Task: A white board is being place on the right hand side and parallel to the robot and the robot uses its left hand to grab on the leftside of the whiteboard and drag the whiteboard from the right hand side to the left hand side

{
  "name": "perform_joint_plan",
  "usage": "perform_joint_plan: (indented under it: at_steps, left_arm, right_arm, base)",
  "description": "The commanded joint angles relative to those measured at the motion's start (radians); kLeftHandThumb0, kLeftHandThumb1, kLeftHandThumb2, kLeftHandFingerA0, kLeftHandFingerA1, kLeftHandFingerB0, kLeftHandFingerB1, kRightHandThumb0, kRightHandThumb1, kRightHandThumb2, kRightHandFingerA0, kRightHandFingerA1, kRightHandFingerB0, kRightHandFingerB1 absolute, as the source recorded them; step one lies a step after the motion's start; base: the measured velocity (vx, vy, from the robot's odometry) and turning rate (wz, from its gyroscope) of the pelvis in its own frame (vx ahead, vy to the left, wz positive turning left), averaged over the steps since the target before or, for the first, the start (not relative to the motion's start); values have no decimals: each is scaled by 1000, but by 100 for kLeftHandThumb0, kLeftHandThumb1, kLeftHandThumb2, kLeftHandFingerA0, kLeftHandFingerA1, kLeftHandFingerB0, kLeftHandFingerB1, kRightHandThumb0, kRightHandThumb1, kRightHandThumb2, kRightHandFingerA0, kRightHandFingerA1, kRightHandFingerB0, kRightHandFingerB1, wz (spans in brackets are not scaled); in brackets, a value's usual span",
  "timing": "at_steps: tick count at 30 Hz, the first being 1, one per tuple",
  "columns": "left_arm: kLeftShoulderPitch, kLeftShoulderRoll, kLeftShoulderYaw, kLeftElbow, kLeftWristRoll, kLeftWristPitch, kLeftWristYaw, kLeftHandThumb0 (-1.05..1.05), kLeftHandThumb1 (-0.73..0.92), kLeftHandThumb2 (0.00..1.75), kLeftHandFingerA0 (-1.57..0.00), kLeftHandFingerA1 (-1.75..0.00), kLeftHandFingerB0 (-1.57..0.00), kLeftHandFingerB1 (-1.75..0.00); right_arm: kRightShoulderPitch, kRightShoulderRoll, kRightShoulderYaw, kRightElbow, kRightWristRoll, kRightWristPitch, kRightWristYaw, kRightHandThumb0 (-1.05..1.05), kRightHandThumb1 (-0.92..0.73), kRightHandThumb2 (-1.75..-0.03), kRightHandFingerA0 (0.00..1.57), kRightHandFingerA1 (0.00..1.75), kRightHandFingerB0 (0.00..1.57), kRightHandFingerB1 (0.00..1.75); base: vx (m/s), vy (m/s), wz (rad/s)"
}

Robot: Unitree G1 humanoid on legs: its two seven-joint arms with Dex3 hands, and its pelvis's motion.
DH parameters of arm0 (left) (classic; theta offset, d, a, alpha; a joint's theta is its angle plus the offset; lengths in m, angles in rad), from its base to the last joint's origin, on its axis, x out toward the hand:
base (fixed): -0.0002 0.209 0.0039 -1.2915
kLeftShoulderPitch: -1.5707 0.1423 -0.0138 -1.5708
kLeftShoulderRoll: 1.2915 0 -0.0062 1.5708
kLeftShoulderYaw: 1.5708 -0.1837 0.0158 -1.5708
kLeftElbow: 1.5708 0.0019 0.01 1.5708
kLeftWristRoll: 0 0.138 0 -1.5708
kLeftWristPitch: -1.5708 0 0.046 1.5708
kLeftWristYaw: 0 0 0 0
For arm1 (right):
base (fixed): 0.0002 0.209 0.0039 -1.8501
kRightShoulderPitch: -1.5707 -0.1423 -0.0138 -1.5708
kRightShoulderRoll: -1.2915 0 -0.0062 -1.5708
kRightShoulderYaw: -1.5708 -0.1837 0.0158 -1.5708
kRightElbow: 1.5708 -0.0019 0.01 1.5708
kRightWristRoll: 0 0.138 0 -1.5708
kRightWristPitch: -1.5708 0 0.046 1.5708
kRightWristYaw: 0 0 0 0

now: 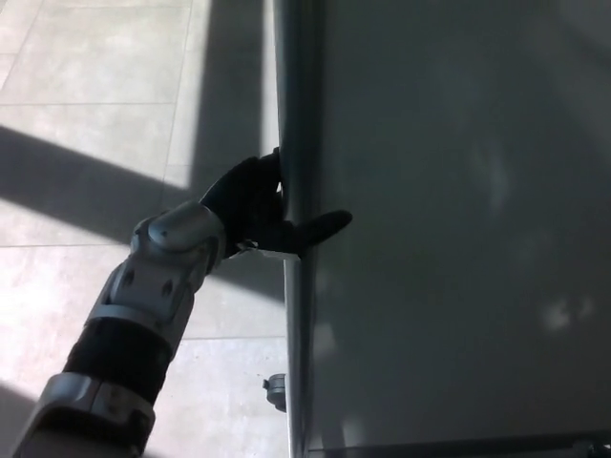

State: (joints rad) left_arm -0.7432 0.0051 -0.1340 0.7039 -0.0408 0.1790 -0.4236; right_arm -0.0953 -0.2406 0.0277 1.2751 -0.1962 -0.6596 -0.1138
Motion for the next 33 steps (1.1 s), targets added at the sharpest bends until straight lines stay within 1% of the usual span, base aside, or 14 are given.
perform_joint_plan:
  at_steps: [1,2,4,5,11,19,20,21,22,25,26,28,29,33]
  left_arm:
    - [23,-73,3,25,76,-115,234,-59,46,74,-77,-132,-72,-128]
    - [27,-69,-15,29,104,-146,258,-34,58,56,-84,-175,-73,-175]
    - [26,-68,-32,35,132,-162,284,-30,59,57,-89,-175,-75,-175]
    - [30,-64,-32,41,130,-193,278,-29,60,58,-89,-175,-73,-175]
    - [28,-57,7,39,90,-172,267,-36,59,57,-78,-175,-69,-166]
    - [82,-19,84,36,37,-270,187,-31,58,61,-88,-161,-84,-124]
    - [87,-17,87,28,38,-268,188,-31,58,61,-90,-153,-86,-108]
    - [96,-13,92,16,38,-266,190,-31,58,61,-90,-153,-86,-108]
    - [108,17,110,-3,27,-249,166,-35,57,59,-82,-167,-74,-156]
    - [116,42,138,-14,8,-243,143,-33,59,56,-81,-175,-67,-172]
    - [132,63,156,-34,6,-237,150,-38,39,83,-113,-135,-93,-117]
    - [142,84,175,-57,10,-214,162,-38,40,83,-109,-133,-87,-115]
    - [140,98,186,-52,0,-223,144,-30,58,57,-78,-169,-72,-149]
    - [156,135,211,-87,-13,-240,117,-28,59,58,-80,-168,-75,-150]
  right_arm:
    - [-2,-13,-1,2,-4,-10,10,-64,-73,-93,21,45,11,40]
    - [-1,-14,-1,1,-3,-12,11,-64,-73,-93,21,45,11,40]
    - [1,-16,-5,-1,2,-12,16,-64,-73,-93,21,45,11,40]
    - [1,-16,-5,-1,1,-13,13,-58,-89,-65,29,35,17,29]
    - [-8,-17,-8,2,4,-6,22,-59,-88,-65,28,35,17,29]
    - [-7,-12,-5,2,0,-1,18,-57,-89,-65,30,35,17,29]
    - [-8,-11,-6,3,1,-2,18,-57,-89,-65,30,35,17,29]
    - [-8,-11,-7,4,2,-4,19,-57,-89,-65,30,35,17,29]
    - [-9,-12,-5,4,-1,-13,15,-57,-89,-65,30,36,17,30]
    - [-9,-17,-8,2,0,-16,13,-57,-89,-65,30,36,17,30]
    - [-9,-19,-4,3,-5,-7,13,-60,-89,-65,29,35,17,29]
    - [-8,-18,-3,2,-5,-4,14,-59,-88,-65,30,35,17,29]
    - [-10,-17,-4,2,-4,-3,14,-59,-88,-65,30,35,17,29]
    - [-11,-16,-8,5,-1,-6,16,-58,-88,-65,30,36,17,29]
  base:
    - [0,0,0]
    - [0,0,0]
    - [0,0,0]
    - [0,0,0]
    - [0,0,0]
    - [0,0,0]
    - [0,0,0]
    - [0,0,0]
    - [0,0,0]
    - [0,0,0]
    - [0,0,0]
    - [0,0,0]
    - [0,0,0]
    - [0,0,0]
